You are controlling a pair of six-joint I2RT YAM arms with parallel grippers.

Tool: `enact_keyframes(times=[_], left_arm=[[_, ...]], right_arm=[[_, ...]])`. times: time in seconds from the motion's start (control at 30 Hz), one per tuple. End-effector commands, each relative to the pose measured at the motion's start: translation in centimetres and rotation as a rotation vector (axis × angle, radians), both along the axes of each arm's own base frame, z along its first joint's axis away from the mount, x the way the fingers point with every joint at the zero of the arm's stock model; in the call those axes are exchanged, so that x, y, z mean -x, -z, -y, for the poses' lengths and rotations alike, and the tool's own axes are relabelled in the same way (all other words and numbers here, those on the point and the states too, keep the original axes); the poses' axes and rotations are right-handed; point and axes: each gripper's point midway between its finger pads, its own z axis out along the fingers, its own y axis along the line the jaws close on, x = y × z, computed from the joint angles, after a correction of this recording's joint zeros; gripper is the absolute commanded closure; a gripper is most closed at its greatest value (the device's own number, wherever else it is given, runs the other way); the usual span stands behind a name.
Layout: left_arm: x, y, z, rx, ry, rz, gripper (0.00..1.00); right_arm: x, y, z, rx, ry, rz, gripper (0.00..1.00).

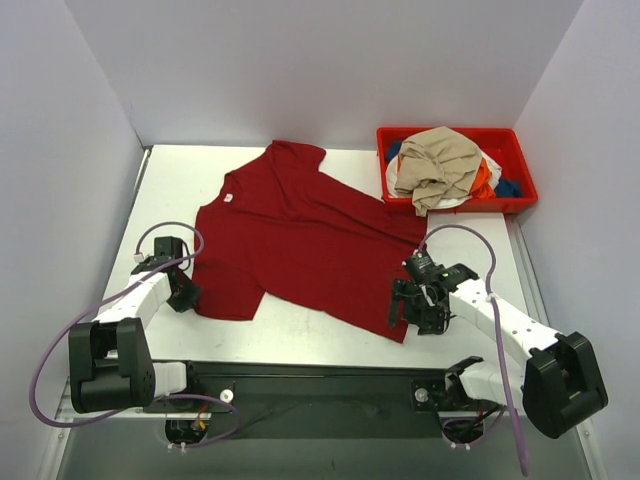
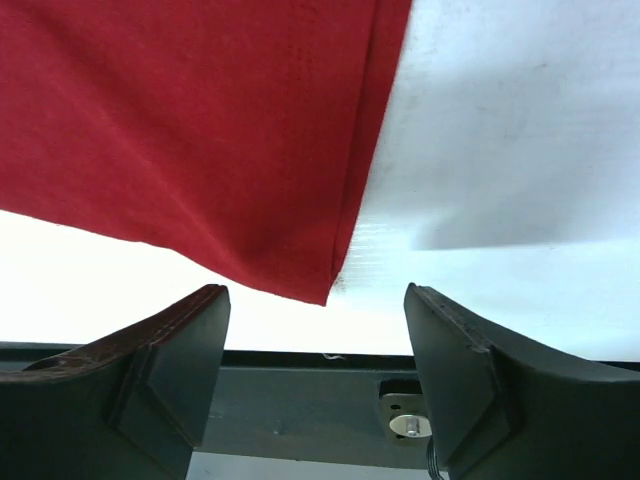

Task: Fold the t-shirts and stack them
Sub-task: Grap the side of the flattened tshirt closest away from the robot with both arms

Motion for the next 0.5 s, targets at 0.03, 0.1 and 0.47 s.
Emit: enact_keyframes(times=[0.03, 0.1, 0.47], left_arm=[[0.0, 0.4, 0.6, 0.035, 0.024, -0.015, 1.0], [0.0, 0.3, 0.6, 0.034, 0.025, -0.014, 1.0], [-0.1, 0.0, 0.6, 0.038, 0.022, -0.007, 1.0]], right_arm=[[1.6, 0.7, 0.6, 0.029, 0.029, -0.069, 0.32], [2.1, 1.1, 0.4, 0.021, 0.02, -0.097, 0.35], [3.8, 2.8, 0.4, 0.006, 0.01, -0.155, 0.47]])
